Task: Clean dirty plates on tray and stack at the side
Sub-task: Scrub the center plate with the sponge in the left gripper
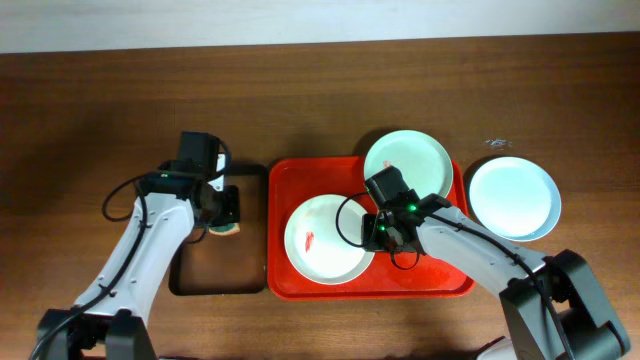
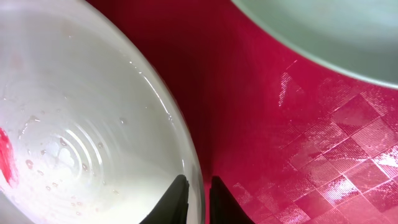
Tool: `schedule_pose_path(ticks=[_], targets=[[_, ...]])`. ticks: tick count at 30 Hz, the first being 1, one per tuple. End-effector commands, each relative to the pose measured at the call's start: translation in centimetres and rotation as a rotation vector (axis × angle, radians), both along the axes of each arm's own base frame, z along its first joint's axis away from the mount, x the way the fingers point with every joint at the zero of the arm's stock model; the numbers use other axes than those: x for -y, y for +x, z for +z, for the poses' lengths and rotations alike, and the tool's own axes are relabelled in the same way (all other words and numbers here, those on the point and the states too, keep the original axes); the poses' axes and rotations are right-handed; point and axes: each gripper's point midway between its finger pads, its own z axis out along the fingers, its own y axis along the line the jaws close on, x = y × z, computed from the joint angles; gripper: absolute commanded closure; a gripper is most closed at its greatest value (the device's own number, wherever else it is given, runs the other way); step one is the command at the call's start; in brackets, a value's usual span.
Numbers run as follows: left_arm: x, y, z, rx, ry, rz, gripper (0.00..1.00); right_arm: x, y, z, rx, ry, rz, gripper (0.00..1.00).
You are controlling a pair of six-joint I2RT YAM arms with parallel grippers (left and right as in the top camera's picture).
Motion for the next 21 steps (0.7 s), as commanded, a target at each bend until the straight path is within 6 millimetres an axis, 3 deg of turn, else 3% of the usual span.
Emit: schedule_pose_path(ticks=[1, 4, 5, 6, 15, 21], targets=[[2.0, -0.2, 0.9, 0.014, 0.005, -0.103, 1.00, 0.0, -0.3, -0.3, -0.008, -0.005, 0.000, 0.85], [2.6, -0.3, 0.9, 0.012, 0.004, -0.121, 1.00, 0.0, -0.3, -0.3, -0.008, -0.005, 0.000, 0.81], [2.6, -0.4, 0.8, 0.011, 0.005, -0.121, 1.00, 0.0, -0.3, -0.3, -0.008, -0.005, 0.000, 0.95], [2.5, -0.4, 0.8, 0.006, 0.005, -0.121, 1.00, 0.0, -0.3, -0.3, -0.008, -0.005, 0.000, 0.96], [2.4, -0.7, 0.6, -0.004, 0.012, -0.120, 1.00, -0.7, -0.5, -0.2, -0.021, 0.036, 0.010, 0.96], [2.0, -0.1, 2.2, 0.008, 0.038, -0.113, 1.00, -1.0, -0.2, -0.1, -0.009, 0.051, 0.013, 0.96]])
